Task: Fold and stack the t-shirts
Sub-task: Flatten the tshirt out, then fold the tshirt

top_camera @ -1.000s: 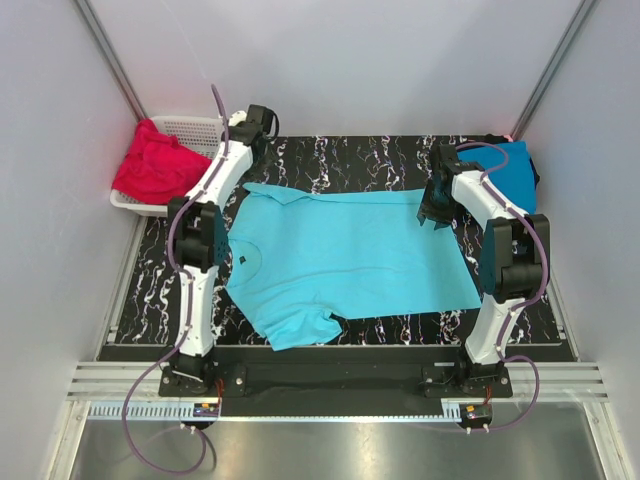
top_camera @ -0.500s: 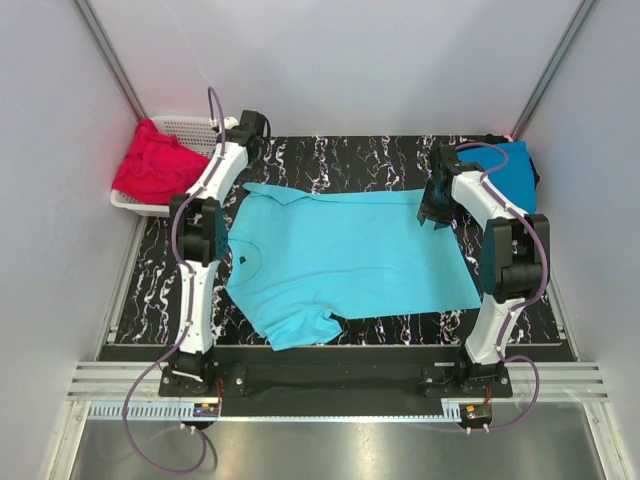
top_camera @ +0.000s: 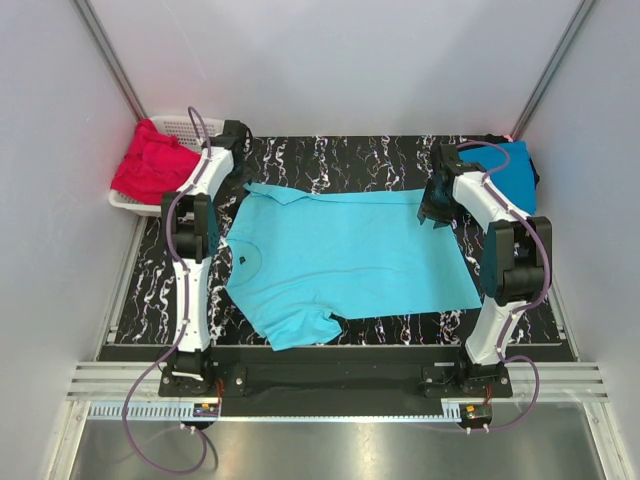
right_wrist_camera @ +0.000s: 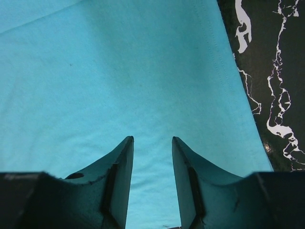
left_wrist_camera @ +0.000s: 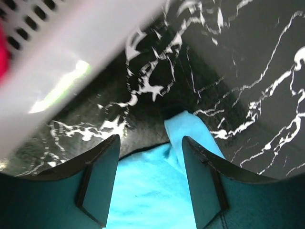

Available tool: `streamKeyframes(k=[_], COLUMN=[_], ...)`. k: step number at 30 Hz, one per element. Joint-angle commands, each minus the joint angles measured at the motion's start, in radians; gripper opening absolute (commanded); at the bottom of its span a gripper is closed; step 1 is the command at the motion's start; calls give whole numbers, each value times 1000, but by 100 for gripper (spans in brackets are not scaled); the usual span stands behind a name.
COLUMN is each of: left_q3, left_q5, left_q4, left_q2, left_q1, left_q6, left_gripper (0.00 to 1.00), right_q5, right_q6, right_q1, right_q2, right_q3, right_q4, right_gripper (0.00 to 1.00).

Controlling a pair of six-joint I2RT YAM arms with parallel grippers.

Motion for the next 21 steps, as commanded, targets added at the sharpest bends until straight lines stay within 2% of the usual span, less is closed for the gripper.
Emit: streamKeyframes(k=[1,10,12,13,21], left_q3=[14,37,50,55,38], left_q5=[78,80,94,100,123], left_q4=[32,43,44,46,58], left_q2=[29,49,61,64,74], left_q1=[14,14,14,14,14], left_q6=[30,33,33,35,47], left_gripper=[59,59,55,50,41], right_q5=[-24,-24,-24,-23,-30], right_q6=[-3,-1,-1,0,5], right_q1=[8,8,8,8,8], right_q2=[-60,-60,-62,-60,-59], right_q3=[0,-3,2,5,26], right_q4=[13,11,11,11,7], right_gripper=[45,44,44,43,43])
